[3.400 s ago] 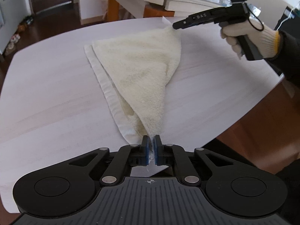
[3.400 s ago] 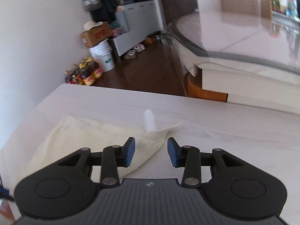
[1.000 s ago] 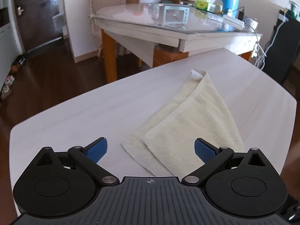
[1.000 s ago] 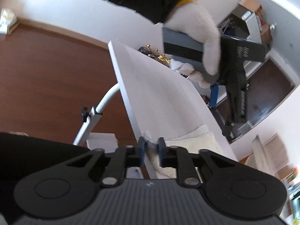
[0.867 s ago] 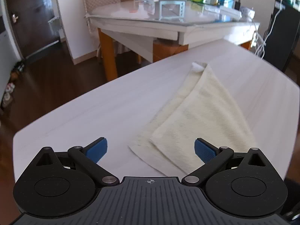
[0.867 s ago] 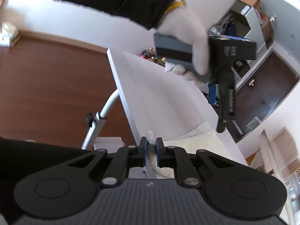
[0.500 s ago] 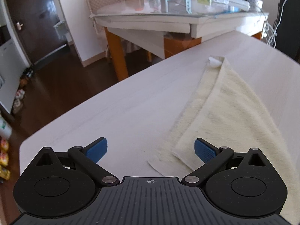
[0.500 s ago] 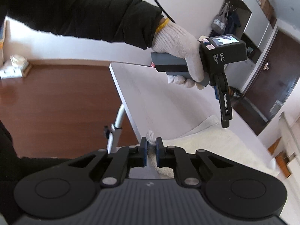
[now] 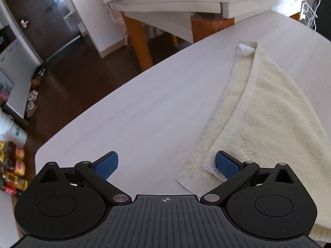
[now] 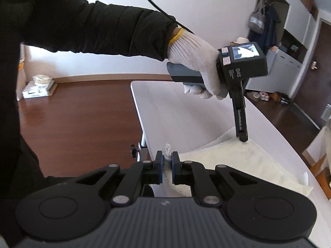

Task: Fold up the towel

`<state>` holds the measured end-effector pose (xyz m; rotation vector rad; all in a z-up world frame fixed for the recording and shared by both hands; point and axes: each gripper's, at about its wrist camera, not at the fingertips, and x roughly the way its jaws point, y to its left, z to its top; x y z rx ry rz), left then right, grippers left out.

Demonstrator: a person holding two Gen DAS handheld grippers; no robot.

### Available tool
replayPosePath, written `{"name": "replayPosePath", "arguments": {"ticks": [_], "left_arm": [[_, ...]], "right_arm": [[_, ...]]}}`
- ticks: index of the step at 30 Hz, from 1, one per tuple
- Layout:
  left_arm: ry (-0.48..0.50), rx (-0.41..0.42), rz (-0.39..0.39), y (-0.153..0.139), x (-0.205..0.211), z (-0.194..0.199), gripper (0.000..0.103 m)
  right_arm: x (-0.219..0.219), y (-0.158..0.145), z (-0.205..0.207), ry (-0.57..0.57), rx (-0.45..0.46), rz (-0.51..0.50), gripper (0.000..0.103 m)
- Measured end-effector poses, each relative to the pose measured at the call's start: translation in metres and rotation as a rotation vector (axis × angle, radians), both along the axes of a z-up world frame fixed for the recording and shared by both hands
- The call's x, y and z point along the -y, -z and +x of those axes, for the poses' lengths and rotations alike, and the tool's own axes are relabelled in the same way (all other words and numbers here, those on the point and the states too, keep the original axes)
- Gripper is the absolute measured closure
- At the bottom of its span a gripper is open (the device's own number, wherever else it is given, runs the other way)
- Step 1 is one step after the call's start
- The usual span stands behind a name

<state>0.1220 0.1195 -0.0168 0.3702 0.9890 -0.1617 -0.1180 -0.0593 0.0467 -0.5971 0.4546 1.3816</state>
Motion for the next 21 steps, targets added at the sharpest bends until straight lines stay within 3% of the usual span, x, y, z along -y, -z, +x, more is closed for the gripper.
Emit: {"name": "replayPosePath", "arguments": {"ticks": [10,15,21], "left_arm": [[-0.078,-0.114,-0.046,-0.002,-0.008,0.017,0.0],[-0.131,-0.134,-0.056,-0.003,-0.01,0.017,0.0],[-0.197,-0.124,-0.035,-0.004,-0.006,0.012,0.0]], "right_arm": [[0.046,-0.022,0.118,-0.031,-0.344,0.041,0.095],[0.057,-0.017,0.178,0.024,-0.48,0.076,0.095],[0.055,0.01,0.246,0.167,-0.62,0.045,0.095]]}}
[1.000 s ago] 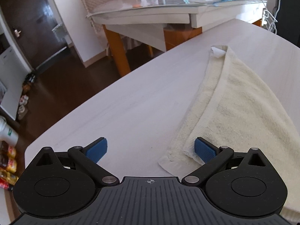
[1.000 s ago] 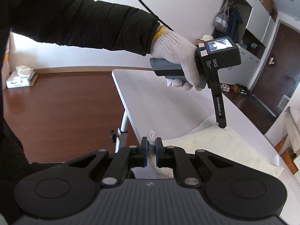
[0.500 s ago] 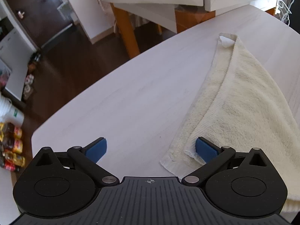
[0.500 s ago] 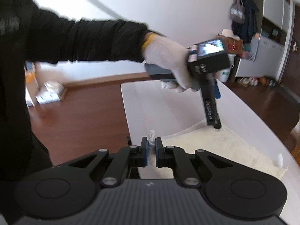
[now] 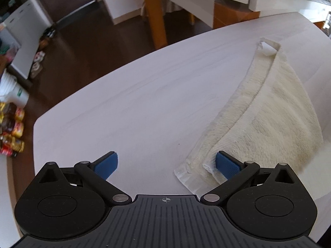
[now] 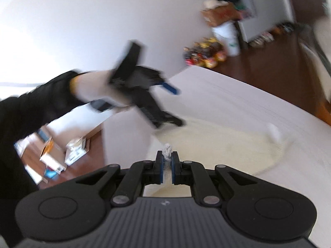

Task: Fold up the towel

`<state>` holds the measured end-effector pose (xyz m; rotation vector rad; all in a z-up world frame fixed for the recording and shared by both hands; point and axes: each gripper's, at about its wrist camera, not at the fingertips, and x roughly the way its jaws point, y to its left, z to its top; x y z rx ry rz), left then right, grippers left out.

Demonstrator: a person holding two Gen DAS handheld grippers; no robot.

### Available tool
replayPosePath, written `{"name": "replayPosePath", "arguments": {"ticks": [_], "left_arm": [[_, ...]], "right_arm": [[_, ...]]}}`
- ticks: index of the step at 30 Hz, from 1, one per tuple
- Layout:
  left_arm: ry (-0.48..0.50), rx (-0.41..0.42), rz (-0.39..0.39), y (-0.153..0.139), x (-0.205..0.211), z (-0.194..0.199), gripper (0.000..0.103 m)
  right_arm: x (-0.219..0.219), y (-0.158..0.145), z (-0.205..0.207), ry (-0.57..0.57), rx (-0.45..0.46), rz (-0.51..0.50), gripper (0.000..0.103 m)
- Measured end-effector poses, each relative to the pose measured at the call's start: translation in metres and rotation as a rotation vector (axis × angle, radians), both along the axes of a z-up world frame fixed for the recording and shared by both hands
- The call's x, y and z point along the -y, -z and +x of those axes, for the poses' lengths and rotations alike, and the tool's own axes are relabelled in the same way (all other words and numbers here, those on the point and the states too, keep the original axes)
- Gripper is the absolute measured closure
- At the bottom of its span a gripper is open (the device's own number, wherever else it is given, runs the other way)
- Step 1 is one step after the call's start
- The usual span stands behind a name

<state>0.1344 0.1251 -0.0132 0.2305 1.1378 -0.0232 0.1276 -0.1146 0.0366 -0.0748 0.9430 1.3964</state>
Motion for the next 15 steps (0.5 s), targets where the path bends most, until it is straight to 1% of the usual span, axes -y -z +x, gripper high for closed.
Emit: {"name": "replayPosePath", "arguments": {"ticks": [5,9,15], "left_arm": [[-0.039,0.014,0.024,-0.001,0.004,-0.003,0.0],[-0.065,0.02,0.013,0.0,0.002,-0.004,0.0],[-0.104,0.023,-0.033,0.001,-0.005,-0.006,0.0]], "right_arm": [[-0.01,0.011,0.029,0.063,-0.014,-0.06,0.095],[-0.02,0.017,0.05,0.112,-0.015,-0.114,0.095],[-0.017,0.021,0.066,0.151,-0.03,-0.097,0.095]]}}
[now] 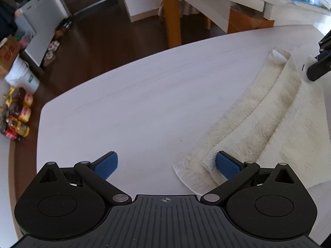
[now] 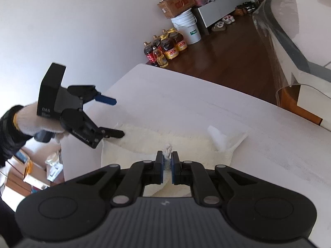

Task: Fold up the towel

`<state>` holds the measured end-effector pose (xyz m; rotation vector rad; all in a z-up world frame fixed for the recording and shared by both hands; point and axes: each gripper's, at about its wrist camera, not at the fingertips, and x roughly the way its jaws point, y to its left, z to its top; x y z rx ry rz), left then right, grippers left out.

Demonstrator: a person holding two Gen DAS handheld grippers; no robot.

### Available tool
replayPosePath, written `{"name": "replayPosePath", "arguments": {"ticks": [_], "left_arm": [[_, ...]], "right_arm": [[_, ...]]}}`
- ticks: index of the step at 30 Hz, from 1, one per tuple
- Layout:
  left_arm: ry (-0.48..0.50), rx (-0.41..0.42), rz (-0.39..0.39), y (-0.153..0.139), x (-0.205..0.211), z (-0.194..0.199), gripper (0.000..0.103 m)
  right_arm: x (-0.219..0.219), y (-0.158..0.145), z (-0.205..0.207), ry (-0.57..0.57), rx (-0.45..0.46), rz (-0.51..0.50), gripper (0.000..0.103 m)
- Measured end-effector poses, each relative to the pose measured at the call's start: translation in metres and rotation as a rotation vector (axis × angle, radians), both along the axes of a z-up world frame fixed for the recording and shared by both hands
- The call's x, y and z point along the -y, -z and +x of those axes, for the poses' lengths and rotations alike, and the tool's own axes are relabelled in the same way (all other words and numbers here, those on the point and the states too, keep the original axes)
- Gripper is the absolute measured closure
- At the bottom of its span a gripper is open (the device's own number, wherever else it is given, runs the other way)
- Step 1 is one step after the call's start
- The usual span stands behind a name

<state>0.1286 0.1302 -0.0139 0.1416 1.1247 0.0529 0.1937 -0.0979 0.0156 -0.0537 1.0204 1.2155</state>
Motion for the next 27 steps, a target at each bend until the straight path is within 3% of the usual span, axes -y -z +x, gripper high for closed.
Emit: {"name": "replayPosePath", "arguments": {"ticks": [11,23,27], "left_arm": [[-0.014,-0.002,-0.022,0.0,-0.003,-0.001,0.0],[-0.019,0.005,-0.039,0.0,-0.006,-0.004,0.0],[-0.02,0.05,-0.045,-0.006,-0.009,-0.007,0.0]], "right_arm": [[0.008,-0.01,0.002,0.108,0.121,-0.073,0.095],[-0.002,-0.007,0.006,0.1,0.18,-0.089,0.095],[-0.004,-0.01,0.007,0.091,0.184,-0.079,0.095]]}}
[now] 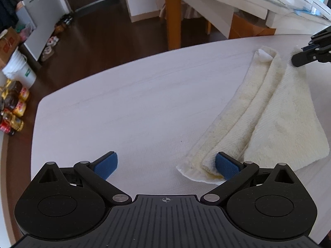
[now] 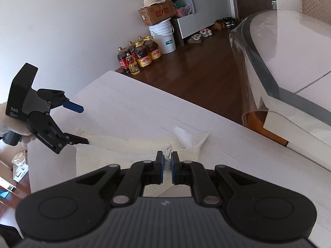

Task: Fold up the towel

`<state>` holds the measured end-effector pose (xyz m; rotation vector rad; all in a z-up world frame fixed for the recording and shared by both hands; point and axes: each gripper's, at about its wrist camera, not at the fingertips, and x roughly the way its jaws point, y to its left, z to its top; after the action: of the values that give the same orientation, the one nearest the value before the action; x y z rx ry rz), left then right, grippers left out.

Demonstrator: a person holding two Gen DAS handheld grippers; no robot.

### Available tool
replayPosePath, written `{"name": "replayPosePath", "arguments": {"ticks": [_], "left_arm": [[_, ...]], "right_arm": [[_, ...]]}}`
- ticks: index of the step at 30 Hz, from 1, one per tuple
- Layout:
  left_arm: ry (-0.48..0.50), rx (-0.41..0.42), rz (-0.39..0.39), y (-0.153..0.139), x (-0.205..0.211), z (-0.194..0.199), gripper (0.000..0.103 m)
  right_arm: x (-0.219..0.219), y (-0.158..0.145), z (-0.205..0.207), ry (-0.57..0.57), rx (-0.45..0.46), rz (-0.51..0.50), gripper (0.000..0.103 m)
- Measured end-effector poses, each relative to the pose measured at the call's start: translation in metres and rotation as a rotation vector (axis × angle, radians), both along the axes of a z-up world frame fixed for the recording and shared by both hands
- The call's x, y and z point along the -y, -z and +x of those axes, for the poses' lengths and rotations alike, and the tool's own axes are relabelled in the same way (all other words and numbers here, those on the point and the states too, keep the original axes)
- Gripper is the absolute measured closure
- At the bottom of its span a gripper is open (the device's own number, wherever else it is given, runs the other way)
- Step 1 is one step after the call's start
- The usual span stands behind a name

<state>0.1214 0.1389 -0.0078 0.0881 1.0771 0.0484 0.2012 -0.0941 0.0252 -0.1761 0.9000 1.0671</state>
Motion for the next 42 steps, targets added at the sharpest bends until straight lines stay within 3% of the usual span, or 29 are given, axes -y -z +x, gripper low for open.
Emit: {"name": "replayPosePath", "arguments": {"ticks": [10,19,24,34,42], "left_arm": [[-0.02,0.078,0.02,-0.014,-0.009,-0.001,0.0],[0.074,0.079,0.049,0.0,0.013,-0.003,0.0],[0.07,0.08,0.049,0.003,0.012,-0.003,0.0],[0.057,0.099,0.042,0.007,0.007,-0.006,0.0],[0.08,0.132,0.04,-0.001,0.015,-0.006,0.0]], "right_arm": [[-0.002,-0.016,0.008,0.032,0.073,0.053,0.095],[-0.016,-0.004,0.014,0.02,0.15,0.072,0.095],[-0.031,0.016,0.025,0.048,0.201,-0.004,0.095],[-0.044,0.042,0.027,0.057,0.189,-0.066,0.093],[-0.042,0.046,0.033,0.096,0.111,-0.062,0.093]]}}
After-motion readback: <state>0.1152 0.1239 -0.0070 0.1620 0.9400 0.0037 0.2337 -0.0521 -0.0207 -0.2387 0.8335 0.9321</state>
